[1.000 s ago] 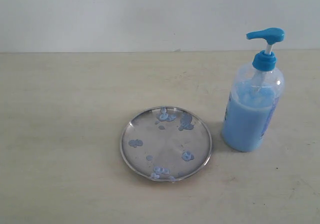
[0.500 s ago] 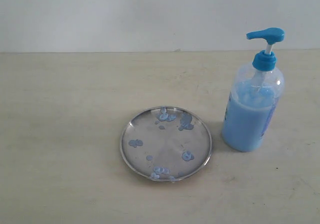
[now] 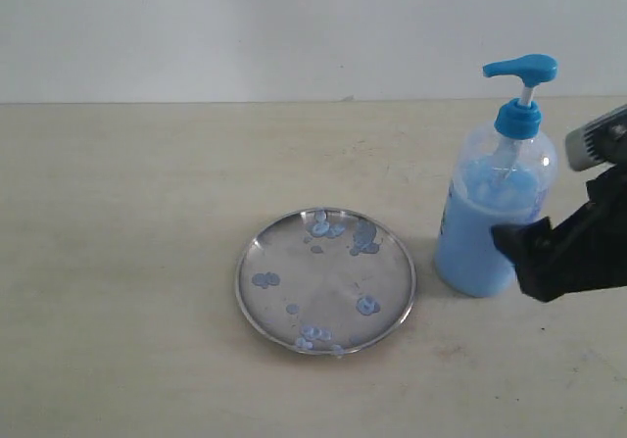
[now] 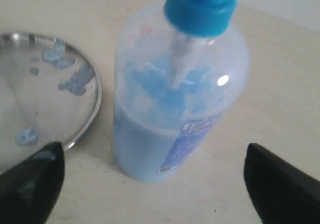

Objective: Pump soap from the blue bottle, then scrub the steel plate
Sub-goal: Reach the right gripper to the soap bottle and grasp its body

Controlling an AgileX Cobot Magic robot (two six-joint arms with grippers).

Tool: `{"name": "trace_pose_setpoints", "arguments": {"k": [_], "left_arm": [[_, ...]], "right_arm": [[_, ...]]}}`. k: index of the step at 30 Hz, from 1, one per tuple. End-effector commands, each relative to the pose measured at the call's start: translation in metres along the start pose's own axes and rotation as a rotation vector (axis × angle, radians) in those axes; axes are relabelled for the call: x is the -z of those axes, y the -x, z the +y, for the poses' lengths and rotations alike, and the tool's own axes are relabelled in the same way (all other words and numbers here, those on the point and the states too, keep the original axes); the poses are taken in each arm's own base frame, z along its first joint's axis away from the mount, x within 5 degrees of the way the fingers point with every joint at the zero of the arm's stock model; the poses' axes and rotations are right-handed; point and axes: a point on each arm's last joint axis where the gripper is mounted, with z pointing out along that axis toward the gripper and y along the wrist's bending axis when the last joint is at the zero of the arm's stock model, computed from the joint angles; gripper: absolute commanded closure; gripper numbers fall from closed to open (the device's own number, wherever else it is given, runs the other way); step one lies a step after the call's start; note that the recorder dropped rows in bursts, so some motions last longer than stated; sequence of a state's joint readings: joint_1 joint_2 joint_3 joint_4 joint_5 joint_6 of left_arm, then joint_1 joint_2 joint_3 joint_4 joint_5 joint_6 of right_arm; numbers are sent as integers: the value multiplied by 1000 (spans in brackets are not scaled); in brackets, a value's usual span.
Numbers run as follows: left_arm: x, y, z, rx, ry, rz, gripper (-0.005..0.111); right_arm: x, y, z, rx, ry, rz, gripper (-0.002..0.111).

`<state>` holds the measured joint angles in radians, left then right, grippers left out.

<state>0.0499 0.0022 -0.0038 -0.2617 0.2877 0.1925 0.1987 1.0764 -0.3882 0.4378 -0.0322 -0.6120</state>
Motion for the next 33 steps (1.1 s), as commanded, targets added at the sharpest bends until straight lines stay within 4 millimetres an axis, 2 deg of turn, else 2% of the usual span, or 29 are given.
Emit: {"name": "trace_pose_setpoints", "arguments": {"k": [1,5,18,22,28,33], "left_arm": [[0,-1,0,-1,5,-5,102],[0,-1,0,-1,5,-5,102],[0,-1,0,-1,4,-1,102],[0,-1,0,-1,4,-1,102],[0,-1,0,-1,4,-1,102],[0,-1,0,-1,4,-1,102]], "right_arm": [[-24,-13,6,43,21,96,10],[-29,-10,2,-12,-26,49,8],[-29,-7,0,-31,-46,18,8],[-29,-8,1,-49,-39,30,3],[-29,-8,1,-180,-42,24,3],[-28,-1,-4,-233,-85,-60,3]]}}
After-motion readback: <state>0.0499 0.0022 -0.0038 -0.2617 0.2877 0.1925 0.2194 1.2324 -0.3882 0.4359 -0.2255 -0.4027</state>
